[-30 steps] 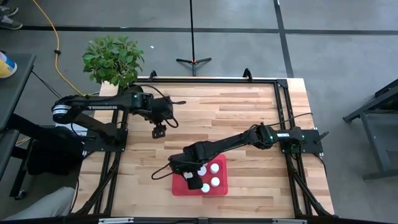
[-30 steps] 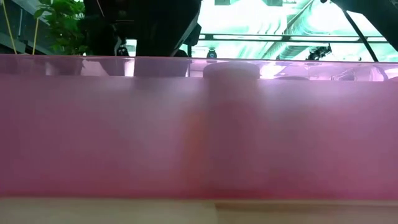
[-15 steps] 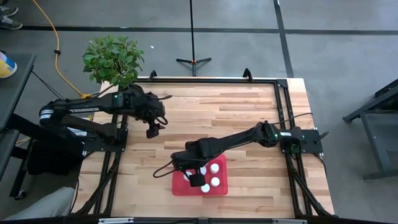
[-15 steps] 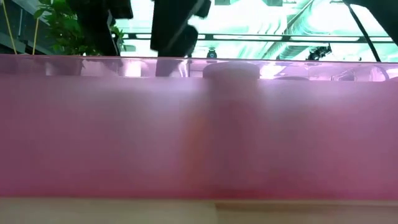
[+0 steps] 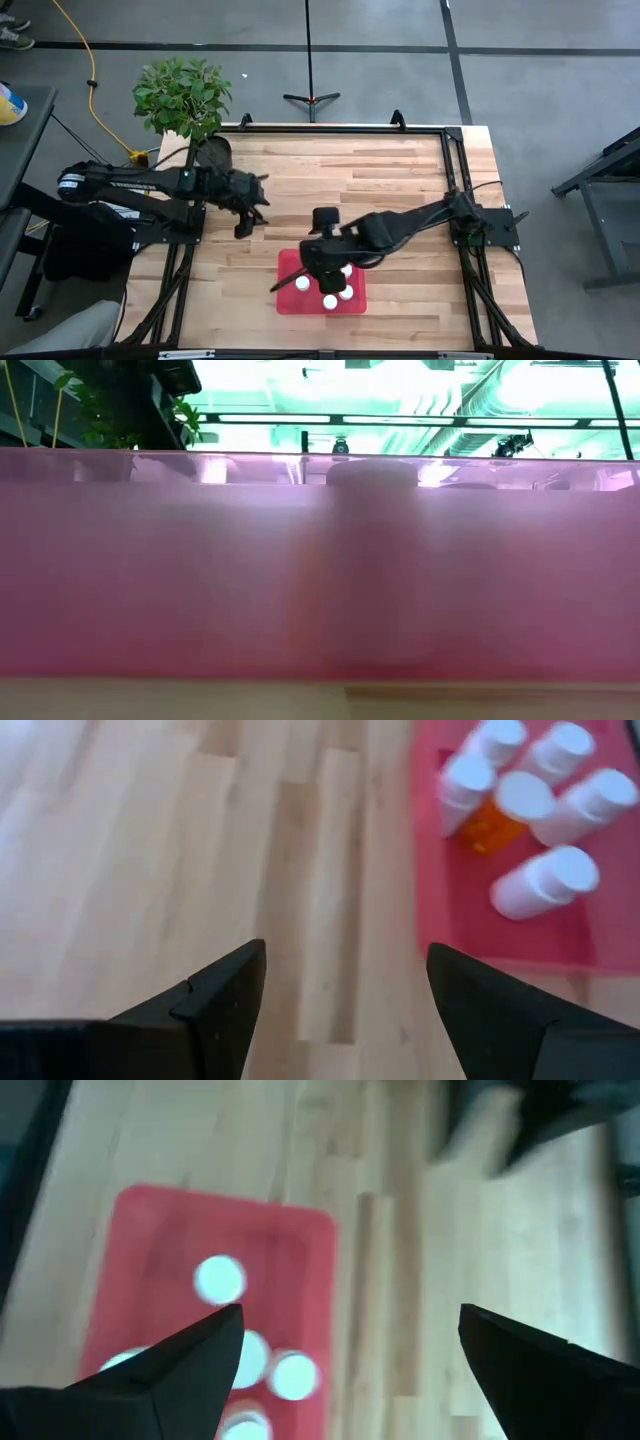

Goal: Pick and place pill bottles into a basket
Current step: Return to Home Position

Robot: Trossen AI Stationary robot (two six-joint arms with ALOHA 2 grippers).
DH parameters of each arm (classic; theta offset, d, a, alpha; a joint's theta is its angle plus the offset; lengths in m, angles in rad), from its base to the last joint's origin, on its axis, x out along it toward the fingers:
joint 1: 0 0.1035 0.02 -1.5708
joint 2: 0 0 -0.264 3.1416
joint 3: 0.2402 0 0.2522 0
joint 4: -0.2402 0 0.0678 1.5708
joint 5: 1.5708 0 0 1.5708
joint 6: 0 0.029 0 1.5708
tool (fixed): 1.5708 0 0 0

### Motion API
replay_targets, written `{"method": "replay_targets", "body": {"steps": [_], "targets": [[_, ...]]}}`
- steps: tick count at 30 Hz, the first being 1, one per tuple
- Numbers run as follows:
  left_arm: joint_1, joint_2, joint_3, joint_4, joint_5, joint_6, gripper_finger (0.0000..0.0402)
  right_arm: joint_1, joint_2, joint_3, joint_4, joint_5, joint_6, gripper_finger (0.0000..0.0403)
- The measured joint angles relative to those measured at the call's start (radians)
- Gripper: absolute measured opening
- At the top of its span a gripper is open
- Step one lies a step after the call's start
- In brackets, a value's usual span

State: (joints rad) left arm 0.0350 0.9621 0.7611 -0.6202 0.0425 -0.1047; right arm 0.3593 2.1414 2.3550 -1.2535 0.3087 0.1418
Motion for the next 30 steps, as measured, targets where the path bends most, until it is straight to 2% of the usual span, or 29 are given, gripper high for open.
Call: {"method": "replay_targets", "body": {"steps": [2,6,11,16,21,25,30], "targets": [[-0.045,-0.006,-0.034,0.043,0.000,-0.005,0.0310,0.019,-0.025,0.000,-0.004,0.066,0.007,0.0358],[-0.146,-0.011,-0.072,0.142,-0.005,-0.016,0.0310,0.053,-0.057,0.000,-0.006,0.134,0.014,0.0358],[-0.274,-0.011,-0.095,0.224,-0.075,-0.039,0.0310,0.099,-0.075,0.000,-0.015,0.241,0.024,0.0358],[-0.400,-0.010,-0.098,0.222,-0.265,-0.085,0.0310,0.133,-0.105,-0.001,-0.055,0.339,0.053,0.0358],[-0.489,-0.009,-0.098,0.222,-0.418,-0.095,0.0310,0.165,-0.176,-0.023,-0.039,0.350,0.047,0.0358],[-0.508,-0.009,-0.107,0.261,-0.446,-0.097,0.0310,0.189,-0.297,-0.163,0.089,0.327,0.003,0.0358],[-0.482,-0.015,-0.179,0.440,-0.410,-0.022,0.0310,0.198,-0.558,-0.572,0.402,0.219,-0.042,0.0358]]}}
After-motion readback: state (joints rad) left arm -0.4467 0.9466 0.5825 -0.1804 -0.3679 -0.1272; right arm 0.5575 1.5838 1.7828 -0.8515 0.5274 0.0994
